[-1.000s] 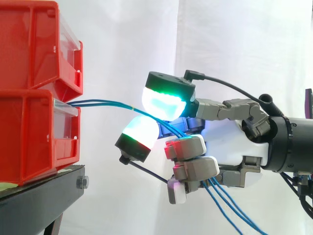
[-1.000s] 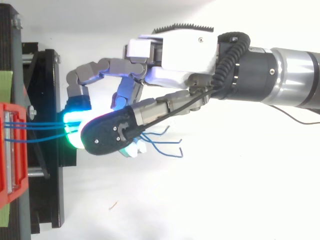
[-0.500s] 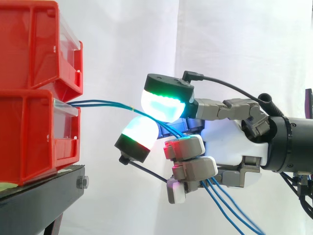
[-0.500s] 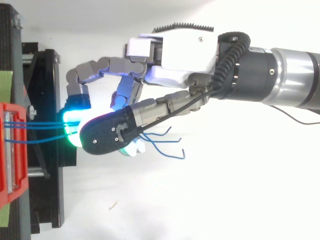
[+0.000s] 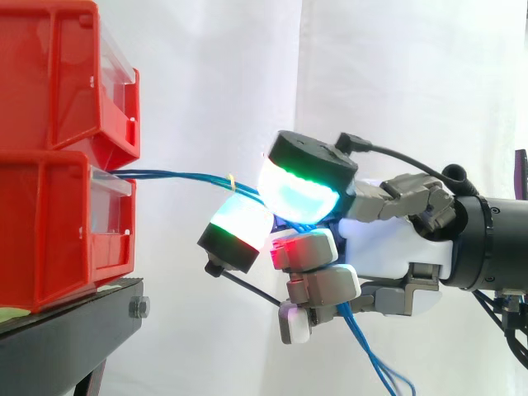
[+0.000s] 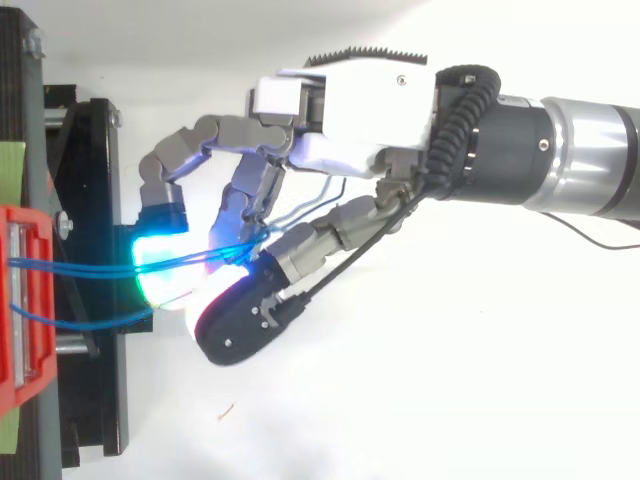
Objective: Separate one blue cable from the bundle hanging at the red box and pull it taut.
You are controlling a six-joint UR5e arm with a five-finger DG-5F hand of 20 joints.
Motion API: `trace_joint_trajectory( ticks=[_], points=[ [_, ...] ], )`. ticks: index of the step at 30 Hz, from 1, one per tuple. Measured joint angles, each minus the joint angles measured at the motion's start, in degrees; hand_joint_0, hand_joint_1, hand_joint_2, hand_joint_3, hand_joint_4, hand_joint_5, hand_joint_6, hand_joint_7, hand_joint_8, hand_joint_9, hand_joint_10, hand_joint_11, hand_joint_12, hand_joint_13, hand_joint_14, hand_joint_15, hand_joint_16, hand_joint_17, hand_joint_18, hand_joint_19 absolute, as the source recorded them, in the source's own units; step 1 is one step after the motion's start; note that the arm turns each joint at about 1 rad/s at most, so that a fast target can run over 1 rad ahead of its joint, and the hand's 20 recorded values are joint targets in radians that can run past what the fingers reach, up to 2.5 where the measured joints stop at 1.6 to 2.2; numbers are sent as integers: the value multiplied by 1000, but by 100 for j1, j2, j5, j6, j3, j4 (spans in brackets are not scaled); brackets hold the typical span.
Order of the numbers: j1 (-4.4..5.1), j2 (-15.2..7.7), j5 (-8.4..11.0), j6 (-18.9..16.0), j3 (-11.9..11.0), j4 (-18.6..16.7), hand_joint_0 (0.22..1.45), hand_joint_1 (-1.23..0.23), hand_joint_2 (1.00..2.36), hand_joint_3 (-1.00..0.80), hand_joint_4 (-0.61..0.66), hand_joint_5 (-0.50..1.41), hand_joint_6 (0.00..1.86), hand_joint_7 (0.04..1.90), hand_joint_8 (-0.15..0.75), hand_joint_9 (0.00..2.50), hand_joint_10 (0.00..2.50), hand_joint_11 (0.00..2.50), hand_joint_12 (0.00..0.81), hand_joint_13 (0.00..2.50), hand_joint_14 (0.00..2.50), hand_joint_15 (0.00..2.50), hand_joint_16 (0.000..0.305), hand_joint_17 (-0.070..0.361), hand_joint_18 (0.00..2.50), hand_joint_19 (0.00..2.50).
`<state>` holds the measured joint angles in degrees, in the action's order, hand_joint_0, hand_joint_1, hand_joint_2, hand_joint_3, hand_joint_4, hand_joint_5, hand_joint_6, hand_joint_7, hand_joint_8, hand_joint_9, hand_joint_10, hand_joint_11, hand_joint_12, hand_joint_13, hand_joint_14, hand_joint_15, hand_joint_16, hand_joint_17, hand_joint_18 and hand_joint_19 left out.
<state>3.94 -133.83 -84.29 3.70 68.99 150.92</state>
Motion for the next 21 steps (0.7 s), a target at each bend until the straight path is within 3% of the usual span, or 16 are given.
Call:
trace_joint_trajectory(
  ticks=[7,9,12,17,21],
  points=[
    [9,-1,0,22,0,12,584,-792,1000,-500,228,-166,737,1127,380,1193,25,1157,390,1245,28,1037,37,84,929,592],
    [9,-1,0,23,0,18,558,-601,1000,-500,233,-147,687,1178,385,1212,24,1129,394,1243,27,1020,39,88,923,600],
    [10,-2,0,25,0,15,645,-447,1000,-500,213,-116,596,1300,365,1234,24,1092,379,1243,28,1016,38,85,907,626],
    [11,-3,2,25,0,5,689,-519,1018,-302,223,-97,508,1416,365,1237,25,1095,382,1241,28,1011,38,86,908,628],
    [11,-3,23,25,0,1,712,-636,1025,-206,225,-106,502,1314,367,1224,27,1087,385,1233,28,1009,38,86,896,642]
  ],
)
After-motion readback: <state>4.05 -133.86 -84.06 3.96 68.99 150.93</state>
